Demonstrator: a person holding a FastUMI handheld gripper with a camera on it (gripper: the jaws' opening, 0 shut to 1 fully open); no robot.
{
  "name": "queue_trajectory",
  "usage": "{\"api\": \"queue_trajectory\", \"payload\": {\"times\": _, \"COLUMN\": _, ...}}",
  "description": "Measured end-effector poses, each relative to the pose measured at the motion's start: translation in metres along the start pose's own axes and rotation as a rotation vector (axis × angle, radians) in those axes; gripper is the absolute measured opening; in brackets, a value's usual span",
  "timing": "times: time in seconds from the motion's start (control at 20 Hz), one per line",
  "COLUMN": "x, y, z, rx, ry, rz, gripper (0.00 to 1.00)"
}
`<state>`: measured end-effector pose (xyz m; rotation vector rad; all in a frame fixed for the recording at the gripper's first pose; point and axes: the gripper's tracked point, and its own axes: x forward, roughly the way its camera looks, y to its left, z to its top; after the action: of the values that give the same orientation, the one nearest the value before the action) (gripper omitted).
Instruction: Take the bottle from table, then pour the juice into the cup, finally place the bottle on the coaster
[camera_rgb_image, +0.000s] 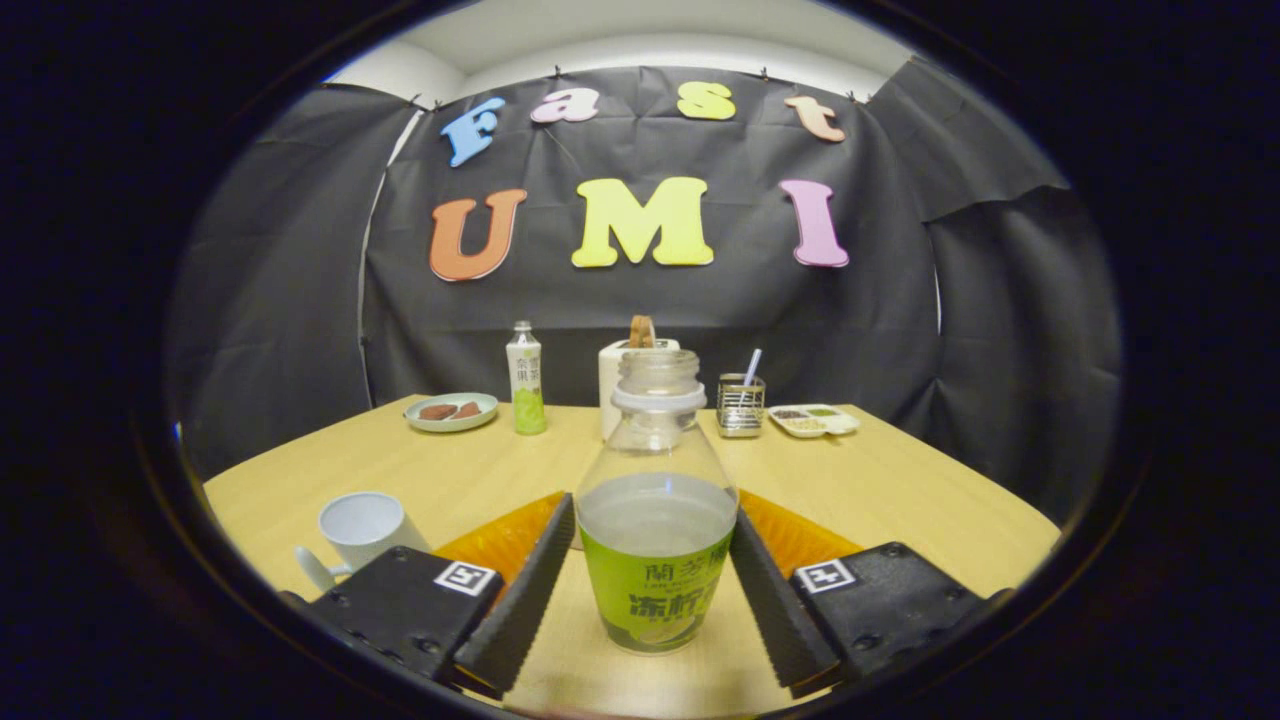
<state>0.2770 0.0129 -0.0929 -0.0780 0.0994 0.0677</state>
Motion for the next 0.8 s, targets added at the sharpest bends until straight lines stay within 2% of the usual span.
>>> {"api": "queue_trajectory", "payload": {"times": 0.05, "x": -0.003, "y": 0.000, "z": 0.002, "rx": 0.011, "ry": -0.011, "rz": -0.004, "gripper": 0.84}}
{"api": "queue_trajectory", "payload": {"times": 0.15, "x": -0.006, "y": -0.001, "z": -0.002, "rx": 0.011, "ry": 0.002, "rz": -0.013, "gripper": 0.81}}
{"api": "queue_trajectory", "payload": {"times": 0.45, "x": -0.042, "y": -0.014, "z": 0.018, "rx": -0.054, "ry": -0.027, "rz": -0.070, "gripper": 0.81}}
{"api": "queue_trajectory", "payload": {"times": 0.6, "x": -0.059, "y": -0.012, "z": 0.029, "rx": -0.087, "ry": -0.032, "rz": -0.070, "gripper": 0.81}}
{"api": "queue_trajectory", "payload": {"times": 0.8, "x": -0.073, "y": -0.020, "z": 0.044, "rx": -0.163, "ry": -0.038, "rz": -0.129, "gripper": 0.81}}
